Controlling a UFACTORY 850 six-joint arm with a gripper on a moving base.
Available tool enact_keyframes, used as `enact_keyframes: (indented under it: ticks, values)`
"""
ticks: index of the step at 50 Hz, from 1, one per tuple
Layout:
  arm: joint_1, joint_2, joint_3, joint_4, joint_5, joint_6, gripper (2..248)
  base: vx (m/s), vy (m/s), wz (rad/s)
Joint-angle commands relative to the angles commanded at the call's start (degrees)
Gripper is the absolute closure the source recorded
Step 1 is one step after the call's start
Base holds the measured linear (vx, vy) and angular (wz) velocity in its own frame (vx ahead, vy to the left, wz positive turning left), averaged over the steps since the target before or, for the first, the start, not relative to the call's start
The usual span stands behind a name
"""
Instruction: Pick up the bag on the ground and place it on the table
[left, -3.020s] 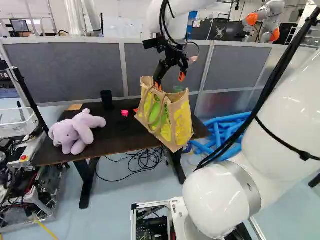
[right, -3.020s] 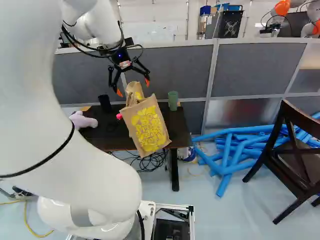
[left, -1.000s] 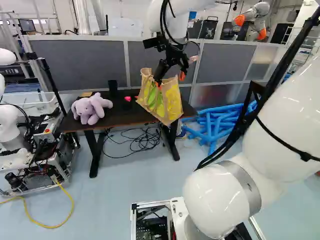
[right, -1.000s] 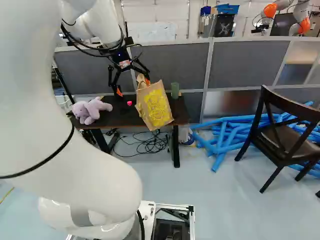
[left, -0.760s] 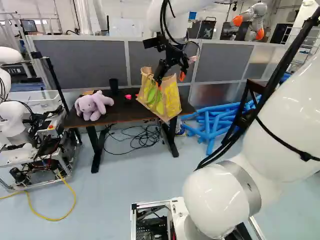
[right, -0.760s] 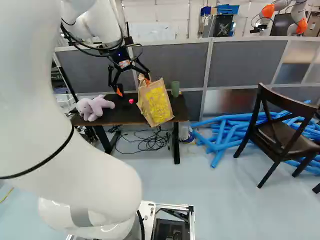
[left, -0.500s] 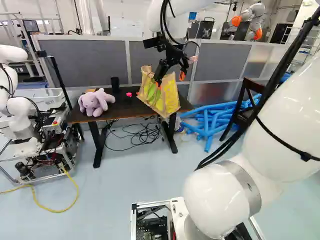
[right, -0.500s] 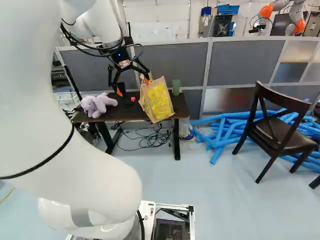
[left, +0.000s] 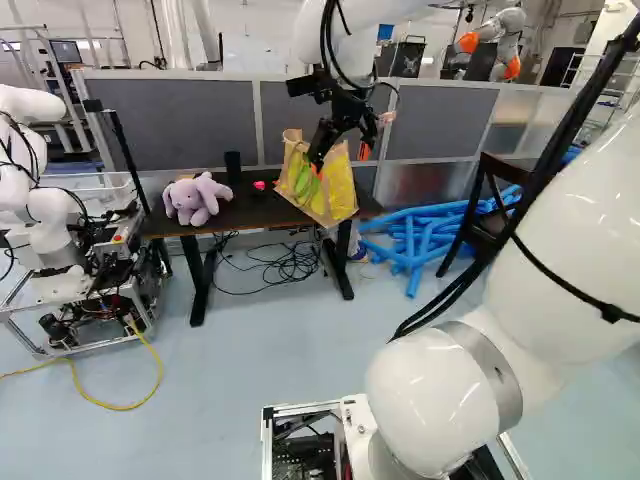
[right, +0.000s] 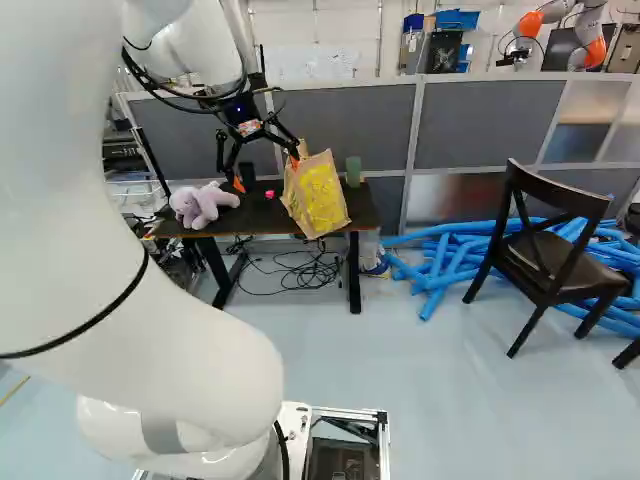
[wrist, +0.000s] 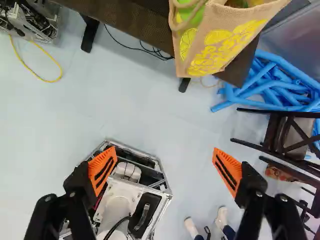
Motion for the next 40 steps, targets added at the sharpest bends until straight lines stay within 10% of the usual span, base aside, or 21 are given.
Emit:
enact_keyframes:
  ticks: [40]
  values:
    - [-0.27, 0.24, 1.47, 0.24, 2.66, 0.29, 3, 0.0, 0.0, 0.0]
